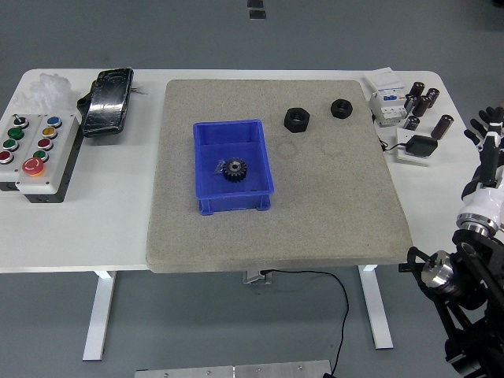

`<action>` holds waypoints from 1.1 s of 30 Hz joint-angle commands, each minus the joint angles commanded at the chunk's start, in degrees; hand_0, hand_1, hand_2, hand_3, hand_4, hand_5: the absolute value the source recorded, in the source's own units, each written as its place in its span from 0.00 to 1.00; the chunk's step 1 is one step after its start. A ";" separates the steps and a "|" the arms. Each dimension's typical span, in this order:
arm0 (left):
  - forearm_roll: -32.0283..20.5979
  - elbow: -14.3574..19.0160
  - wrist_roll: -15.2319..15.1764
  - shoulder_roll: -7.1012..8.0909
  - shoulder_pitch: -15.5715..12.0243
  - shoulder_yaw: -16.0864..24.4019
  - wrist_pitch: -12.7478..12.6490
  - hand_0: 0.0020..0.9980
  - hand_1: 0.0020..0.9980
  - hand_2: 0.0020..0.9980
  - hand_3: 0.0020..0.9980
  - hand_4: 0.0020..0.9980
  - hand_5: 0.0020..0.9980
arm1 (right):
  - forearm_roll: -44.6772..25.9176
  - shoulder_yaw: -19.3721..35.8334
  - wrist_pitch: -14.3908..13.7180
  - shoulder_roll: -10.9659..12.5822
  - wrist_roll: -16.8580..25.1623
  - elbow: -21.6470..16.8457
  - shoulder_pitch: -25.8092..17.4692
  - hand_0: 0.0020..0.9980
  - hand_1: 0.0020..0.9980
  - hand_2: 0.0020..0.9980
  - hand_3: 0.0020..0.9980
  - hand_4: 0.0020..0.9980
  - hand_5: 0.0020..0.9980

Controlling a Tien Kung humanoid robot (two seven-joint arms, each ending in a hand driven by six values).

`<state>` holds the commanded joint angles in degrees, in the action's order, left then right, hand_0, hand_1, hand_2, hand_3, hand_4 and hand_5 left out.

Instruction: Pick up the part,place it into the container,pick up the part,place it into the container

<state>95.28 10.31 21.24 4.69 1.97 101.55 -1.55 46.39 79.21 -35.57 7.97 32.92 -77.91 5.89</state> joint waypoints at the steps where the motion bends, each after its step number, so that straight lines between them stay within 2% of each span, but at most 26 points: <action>1: 0.20 0.00 -0.22 0.01 -0.05 0.12 -0.37 0.64 0.20 0.57 0.75 0.78 0.40 | 0.03 -0.07 -0.01 -0.01 -0.04 -0.02 0.03 0.61 0.65 0.67 0.61 0.85 0.72; 2: 0.39 0.00 -0.37 0.01 -0.08 0.24 -0.65 0.66 0.19 0.62 0.70 0.78 0.40 | 0.01 -0.13 -0.02 -0.03 -0.06 -0.01 0.03 0.61 0.65 0.67 0.61 0.85 0.72; 7: 1.52 0.00 -0.80 0.18 -0.08 1.20 -1.43 0.66 0.19 0.62 0.70 0.78 0.40 | -0.52 -0.79 0.12 -0.28 0.02 0.29 -0.17 0.61 0.65 0.67 0.61 0.85 0.72; 8: 1.77 0.00 -0.51 0.26 -0.01 1.71 -0.89 0.88 0.84 0.85 0.85 0.98 0.73 | -0.55 -0.90 0.11 -0.33 -0.01 0.34 -0.18 0.60 0.65 0.67 0.61 0.85 0.72; 13: -0.01 0.00 3.38 0.56 0.28 3.39 4.64 0.88 0.84 0.85 0.85 0.98 0.73 | -0.32 -1.32 -0.05 -0.37 -0.31 0.42 -0.05 0.60 0.65 0.67 0.61 0.85 0.72; 14: -1.22 0.00 4.25 0.56 0.31 3.39 5.94 1.00 1.00 0.99 0.99 1.00 1.00 | -0.28 -1.39 -0.07 -0.39 -0.35 0.43 -0.04 0.60 0.65 0.67 0.61 0.85 0.72; 16: -2.53 0.00 5.01 0.50 0.32 3.53 7.23 1.00 1.00 0.99 0.99 1.00 1.00 | -0.25 -1.47 -0.10 -0.43 -0.38 0.44 -0.06 0.60 0.65 0.67 0.61 0.85 0.72; 20: -4.53 0.00 5.39 0.44 0.34 3.52 8.11 1.00 1.00 1.00 1.00 1.00 1.00 | -0.29 -1.55 -0.08 -0.46 -0.37 0.47 -0.10 0.60 0.65 0.67 0.61 0.85 0.72; 33: -4.35 0.00 4.58 0.78 0.48 4.63 7.33 1.00 1.00 1.00 1.00 1.00 1.00 | -0.62 -1.44 0.05 -0.44 -0.34 0.56 -0.11 0.60 0.65 0.67 0.61 0.86 0.73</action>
<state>90.93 10.31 25.82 5.47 2.45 106.18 5.78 45.77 77.77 -35.52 7.53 32.58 -77.35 5.78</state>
